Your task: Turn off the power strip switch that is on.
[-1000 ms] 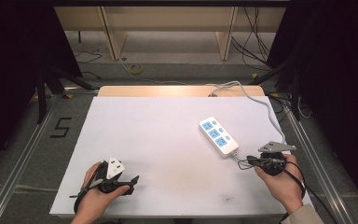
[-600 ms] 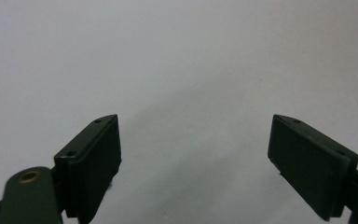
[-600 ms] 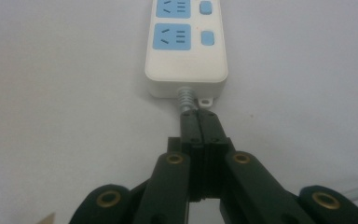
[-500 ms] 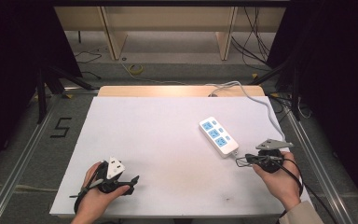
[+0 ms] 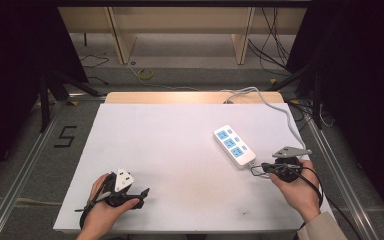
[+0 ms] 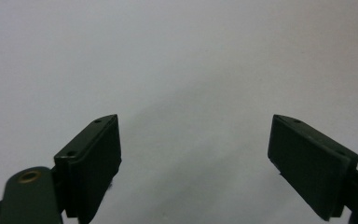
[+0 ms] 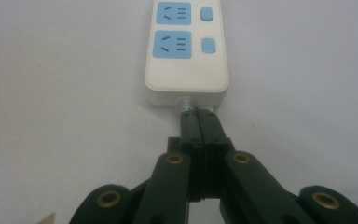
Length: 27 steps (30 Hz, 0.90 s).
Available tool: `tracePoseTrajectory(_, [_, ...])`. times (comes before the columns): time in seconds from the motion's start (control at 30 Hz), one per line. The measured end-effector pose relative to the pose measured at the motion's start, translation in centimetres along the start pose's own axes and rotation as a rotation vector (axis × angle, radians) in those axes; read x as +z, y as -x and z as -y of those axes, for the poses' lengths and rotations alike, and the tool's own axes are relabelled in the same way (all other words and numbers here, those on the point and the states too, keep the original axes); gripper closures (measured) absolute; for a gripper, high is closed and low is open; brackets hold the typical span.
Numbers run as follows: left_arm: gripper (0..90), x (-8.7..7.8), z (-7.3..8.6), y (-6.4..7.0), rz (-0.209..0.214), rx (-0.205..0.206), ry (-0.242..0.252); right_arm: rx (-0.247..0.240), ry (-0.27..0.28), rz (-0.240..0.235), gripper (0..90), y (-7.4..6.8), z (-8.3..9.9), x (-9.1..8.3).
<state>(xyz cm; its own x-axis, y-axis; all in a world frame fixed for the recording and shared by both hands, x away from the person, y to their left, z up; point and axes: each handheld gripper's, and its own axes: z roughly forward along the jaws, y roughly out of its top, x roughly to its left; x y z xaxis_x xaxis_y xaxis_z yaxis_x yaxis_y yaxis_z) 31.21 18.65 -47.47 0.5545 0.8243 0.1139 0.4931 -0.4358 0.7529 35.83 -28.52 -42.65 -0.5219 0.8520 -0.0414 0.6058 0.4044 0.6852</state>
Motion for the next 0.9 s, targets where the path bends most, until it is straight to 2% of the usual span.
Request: tracePoseTrajectory(0.9, [17.2, 0.07, -0.02, 0.06, 0.001, 0.006, -0.001, 0.006, -0.010, 0.000, 90.0, 0.26, -1.03, 0.77])
